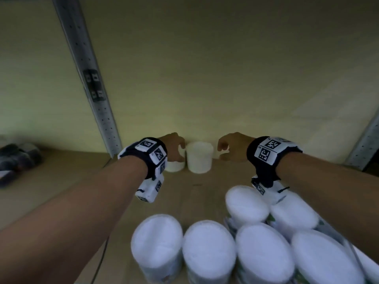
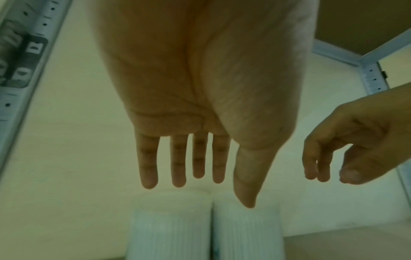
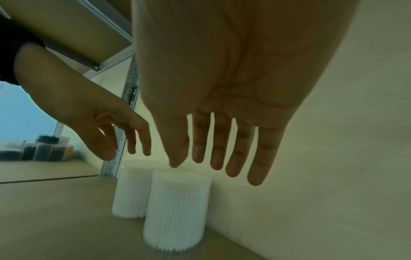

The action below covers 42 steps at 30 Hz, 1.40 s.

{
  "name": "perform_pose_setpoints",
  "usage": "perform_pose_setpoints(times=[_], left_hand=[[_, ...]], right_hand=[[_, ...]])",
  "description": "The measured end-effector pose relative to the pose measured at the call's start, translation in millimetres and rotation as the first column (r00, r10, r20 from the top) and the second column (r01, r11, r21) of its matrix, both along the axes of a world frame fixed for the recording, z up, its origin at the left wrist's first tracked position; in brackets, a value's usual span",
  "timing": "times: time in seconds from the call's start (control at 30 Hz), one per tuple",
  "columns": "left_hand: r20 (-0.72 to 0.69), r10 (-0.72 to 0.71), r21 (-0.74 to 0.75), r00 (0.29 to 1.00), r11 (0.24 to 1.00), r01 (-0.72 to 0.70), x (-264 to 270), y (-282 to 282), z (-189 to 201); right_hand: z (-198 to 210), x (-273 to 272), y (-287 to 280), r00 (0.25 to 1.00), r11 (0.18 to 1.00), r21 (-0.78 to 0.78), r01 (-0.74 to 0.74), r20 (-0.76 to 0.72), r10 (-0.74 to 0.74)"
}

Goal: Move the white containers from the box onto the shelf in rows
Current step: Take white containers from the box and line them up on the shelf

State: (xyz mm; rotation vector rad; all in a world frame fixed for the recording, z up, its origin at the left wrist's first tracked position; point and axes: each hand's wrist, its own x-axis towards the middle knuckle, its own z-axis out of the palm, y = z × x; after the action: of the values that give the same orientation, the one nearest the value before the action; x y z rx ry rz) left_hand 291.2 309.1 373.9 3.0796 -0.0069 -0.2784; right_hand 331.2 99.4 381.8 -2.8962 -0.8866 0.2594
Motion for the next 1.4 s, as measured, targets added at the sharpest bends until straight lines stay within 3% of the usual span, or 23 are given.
perform_pose_setpoints(times=[0.4, 1.1, 1.27, 1.4], left_hand=[[0.049, 0.044, -0.089, 0.998, 0.995, -0.040, 42, 37, -26], [0.083, -0.011, -0.112, 0.997, 0.994, 0.020, 47, 45, -35], [0.068, -0.009, -0.116, 0.998, 0.993, 0.017, 46, 45, -36], [0.075, -0.025, -0.099, 0.997, 0.995, 0.032, 48, 45, -35]], right_hand=[[-24, 47, 74, 1.000, 0.990, -0.143, 0.006, 0.004, -0.006], [-19, 57, 77, 0.999, 0.976, -0.213, -0.045, -0.019, 0.042], [-19, 56, 82, 1.000, 0.984, -0.178, -0.003, -0.004, 0.003], [-28, 55, 87, 0.999, 0.971, -0.237, 0.044, 0.030, -0.038]])
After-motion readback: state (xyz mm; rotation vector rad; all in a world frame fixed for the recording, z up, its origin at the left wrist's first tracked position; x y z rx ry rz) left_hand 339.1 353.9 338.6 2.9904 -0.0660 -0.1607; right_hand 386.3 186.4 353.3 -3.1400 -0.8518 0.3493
